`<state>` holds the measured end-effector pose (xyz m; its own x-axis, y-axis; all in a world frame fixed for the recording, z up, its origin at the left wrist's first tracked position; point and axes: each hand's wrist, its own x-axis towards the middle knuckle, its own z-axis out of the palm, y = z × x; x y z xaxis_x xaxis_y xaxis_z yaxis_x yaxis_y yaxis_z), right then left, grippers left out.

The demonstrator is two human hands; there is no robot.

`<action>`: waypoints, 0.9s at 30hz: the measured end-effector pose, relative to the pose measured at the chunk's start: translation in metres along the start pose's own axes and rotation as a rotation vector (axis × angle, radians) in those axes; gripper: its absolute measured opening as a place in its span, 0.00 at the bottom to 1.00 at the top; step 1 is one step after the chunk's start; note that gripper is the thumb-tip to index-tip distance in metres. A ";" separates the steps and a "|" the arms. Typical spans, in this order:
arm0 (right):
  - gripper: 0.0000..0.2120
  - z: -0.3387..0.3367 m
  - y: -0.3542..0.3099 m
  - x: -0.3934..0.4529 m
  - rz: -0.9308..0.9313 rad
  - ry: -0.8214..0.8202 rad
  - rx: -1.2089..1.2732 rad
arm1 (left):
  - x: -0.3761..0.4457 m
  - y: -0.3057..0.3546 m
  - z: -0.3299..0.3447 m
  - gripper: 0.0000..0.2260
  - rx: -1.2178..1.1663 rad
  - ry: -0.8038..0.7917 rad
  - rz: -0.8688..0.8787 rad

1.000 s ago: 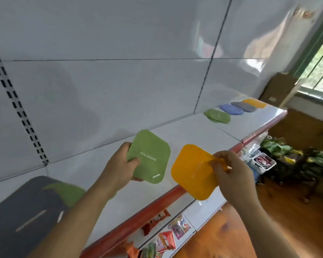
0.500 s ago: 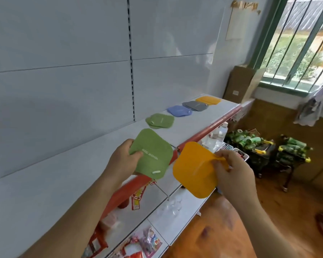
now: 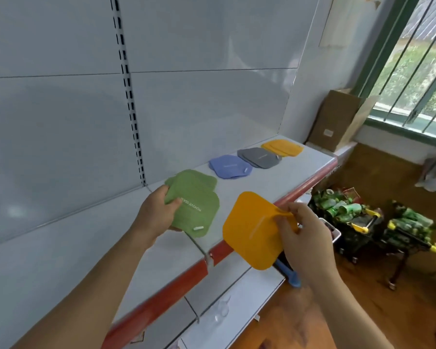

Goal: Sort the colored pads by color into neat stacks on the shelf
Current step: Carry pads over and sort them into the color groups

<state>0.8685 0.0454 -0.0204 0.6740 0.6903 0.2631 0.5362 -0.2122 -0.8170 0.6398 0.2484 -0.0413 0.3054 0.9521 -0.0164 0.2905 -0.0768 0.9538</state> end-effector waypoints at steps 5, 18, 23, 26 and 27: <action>0.09 0.008 0.011 0.075 -0.029 -0.033 -0.013 | 0.077 0.004 0.015 0.08 0.035 0.052 -0.034; 0.09 0.020 0.063 0.214 -0.111 -0.226 0.042 | 0.136 0.001 0.057 0.23 1.165 0.210 0.054; 0.09 -0.007 0.088 0.264 -0.174 -0.290 0.080 | 0.127 0.042 0.128 0.23 1.090 0.311 0.187; 0.09 -0.028 0.113 0.288 -0.169 -0.299 0.084 | 0.126 0.065 0.180 0.26 1.063 0.275 0.285; 0.09 -0.035 0.122 0.296 -0.164 -0.301 0.079 | 0.127 0.070 0.196 0.26 1.063 0.253 0.314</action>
<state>1.1511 0.1996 -0.0245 0.3958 0.8864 0.2403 0.5756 -0.0356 -0.8170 0.8767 0.3057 -0.0354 0.3436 0.8698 0.3542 0.8925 -0.4198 0.1649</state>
